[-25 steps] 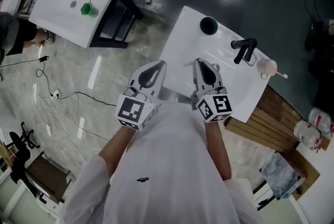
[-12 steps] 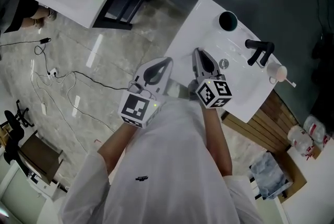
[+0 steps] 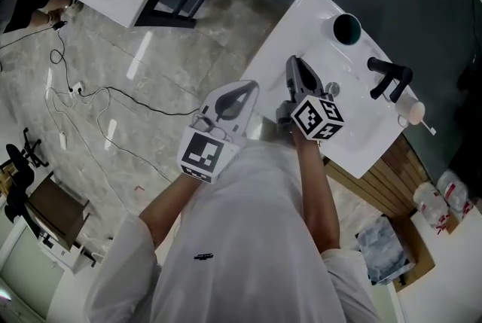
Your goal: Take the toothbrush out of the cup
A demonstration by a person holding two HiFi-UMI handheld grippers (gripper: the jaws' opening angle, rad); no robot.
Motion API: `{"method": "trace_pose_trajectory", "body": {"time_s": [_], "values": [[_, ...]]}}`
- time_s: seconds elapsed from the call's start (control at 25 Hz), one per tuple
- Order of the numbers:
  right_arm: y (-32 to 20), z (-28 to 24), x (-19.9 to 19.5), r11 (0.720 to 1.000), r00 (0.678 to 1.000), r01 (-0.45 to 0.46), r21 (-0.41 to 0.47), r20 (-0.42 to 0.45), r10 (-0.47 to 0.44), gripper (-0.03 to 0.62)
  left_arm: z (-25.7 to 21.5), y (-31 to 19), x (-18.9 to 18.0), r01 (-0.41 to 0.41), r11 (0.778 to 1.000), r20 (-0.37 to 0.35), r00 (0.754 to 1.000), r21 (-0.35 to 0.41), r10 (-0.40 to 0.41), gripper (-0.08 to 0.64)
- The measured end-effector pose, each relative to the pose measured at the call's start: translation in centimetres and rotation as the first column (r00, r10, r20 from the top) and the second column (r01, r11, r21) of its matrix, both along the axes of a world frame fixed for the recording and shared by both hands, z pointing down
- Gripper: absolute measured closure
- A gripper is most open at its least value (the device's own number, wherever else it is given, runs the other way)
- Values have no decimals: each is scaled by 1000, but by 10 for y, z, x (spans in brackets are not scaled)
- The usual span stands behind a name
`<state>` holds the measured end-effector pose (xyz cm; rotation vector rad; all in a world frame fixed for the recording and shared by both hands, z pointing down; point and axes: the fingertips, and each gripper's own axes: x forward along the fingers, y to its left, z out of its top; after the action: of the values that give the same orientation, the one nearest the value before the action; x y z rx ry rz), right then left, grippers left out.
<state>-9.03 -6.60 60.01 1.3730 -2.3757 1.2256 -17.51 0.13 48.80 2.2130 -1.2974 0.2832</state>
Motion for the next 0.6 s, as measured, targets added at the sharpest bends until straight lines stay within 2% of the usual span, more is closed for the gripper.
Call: {"method": "trace_pose_trajectory", "body": {"time_s": [0.48,0.6], "values": [[-16,46,-1,983,994,-90,-163,49,99,578,18,-10,4,-4,999,2,1000,-34,4,557],[-17,54,1,981,995,-96,-169,16,100,578,19,-13,4,1,999,-4,1000,-42,-1,557]]}}
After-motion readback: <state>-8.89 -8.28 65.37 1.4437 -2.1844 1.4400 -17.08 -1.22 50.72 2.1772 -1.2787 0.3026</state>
